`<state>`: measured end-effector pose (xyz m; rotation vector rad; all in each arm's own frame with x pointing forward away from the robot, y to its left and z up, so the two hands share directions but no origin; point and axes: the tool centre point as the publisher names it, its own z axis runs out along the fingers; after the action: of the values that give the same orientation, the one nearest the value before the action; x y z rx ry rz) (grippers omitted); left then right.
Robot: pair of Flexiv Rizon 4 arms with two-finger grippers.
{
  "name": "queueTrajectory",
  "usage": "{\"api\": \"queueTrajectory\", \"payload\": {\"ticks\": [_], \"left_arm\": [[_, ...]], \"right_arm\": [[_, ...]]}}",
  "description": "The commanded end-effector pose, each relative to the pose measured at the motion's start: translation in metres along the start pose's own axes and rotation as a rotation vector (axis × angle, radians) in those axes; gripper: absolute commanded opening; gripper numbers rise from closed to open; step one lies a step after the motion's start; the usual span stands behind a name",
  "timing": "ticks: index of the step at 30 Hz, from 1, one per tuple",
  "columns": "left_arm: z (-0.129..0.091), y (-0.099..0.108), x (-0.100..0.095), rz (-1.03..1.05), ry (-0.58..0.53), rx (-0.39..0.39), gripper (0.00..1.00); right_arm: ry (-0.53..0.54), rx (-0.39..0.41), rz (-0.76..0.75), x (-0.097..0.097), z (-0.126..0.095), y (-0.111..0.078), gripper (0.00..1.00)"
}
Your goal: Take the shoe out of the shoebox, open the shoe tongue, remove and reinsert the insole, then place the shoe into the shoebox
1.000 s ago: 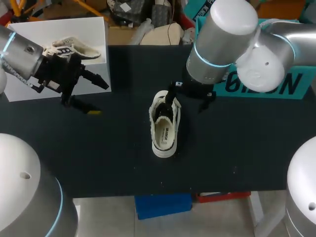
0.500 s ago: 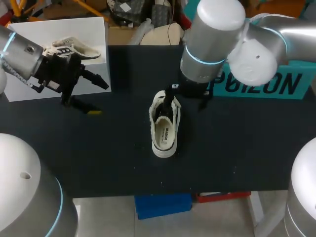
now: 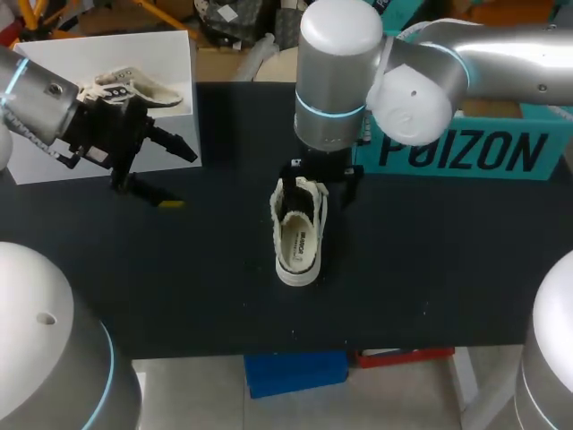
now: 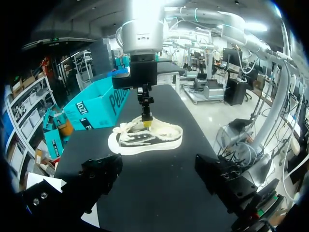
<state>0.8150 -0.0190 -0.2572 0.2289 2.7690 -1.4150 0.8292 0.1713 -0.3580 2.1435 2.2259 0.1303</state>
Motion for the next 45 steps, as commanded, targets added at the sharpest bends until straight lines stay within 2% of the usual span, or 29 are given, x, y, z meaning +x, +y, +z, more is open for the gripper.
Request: {"api": "queueTrajectory", "payload": {"ticks": [1, 5, 25, 37, 45], "left_arm": [[0.001, 0.0, 0.001, 0.001, -0.004, -0.001, 1.0], [0.001, 0.0, 0.001, 0.001, -0.004, -0.001, 1.0], [0.001, 0.0, 0.001, 0.001, -0.004, -0.001, 1.0], [0.001, 0.0, 0.001, 0.001, -0.004, -0.001, 1.0], [0.001, 0.0, 0.001, 0.001, -0.004, -0.001, 1.0]], "right_arm": [[-0.005, -0.008, 0.016, -0.003, 0.005, -0.003, 0.56], [-0.015, -0.016, 0.03, -0.008, 0.003, -0.004, 0.39], [-0.004, 0.041, 0.027, -0.011, 0.033, 0.002, 0.42], [-0.037, 0.053, 0.064, -0.015, 0.048, 0.0, 0.39], [-0.058, 0.061, 0.074, -0.011, 0.056, 0.006, 0.38]]}}
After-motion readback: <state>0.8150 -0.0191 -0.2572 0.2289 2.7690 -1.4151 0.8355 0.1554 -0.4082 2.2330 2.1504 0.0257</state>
